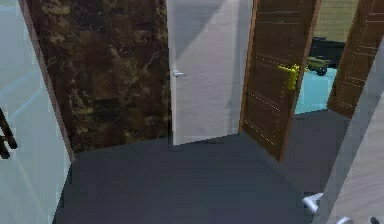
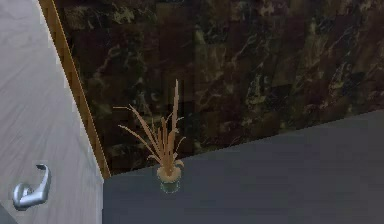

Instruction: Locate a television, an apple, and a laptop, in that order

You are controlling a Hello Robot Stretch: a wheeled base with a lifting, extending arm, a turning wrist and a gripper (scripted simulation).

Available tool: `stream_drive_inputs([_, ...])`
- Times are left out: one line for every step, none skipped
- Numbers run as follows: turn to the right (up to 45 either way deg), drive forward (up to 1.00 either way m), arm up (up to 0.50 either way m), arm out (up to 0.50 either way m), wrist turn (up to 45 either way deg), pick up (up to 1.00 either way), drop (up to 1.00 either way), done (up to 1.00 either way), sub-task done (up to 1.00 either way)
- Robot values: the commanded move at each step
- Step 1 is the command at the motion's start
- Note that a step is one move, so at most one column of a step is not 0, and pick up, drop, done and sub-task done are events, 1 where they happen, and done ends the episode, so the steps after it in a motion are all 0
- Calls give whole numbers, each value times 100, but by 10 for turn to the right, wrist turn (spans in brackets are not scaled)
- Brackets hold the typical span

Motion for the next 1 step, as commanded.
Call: stream_drive_inputs([30, 0, 0, 0, 0, 0, 0, 0, 0])
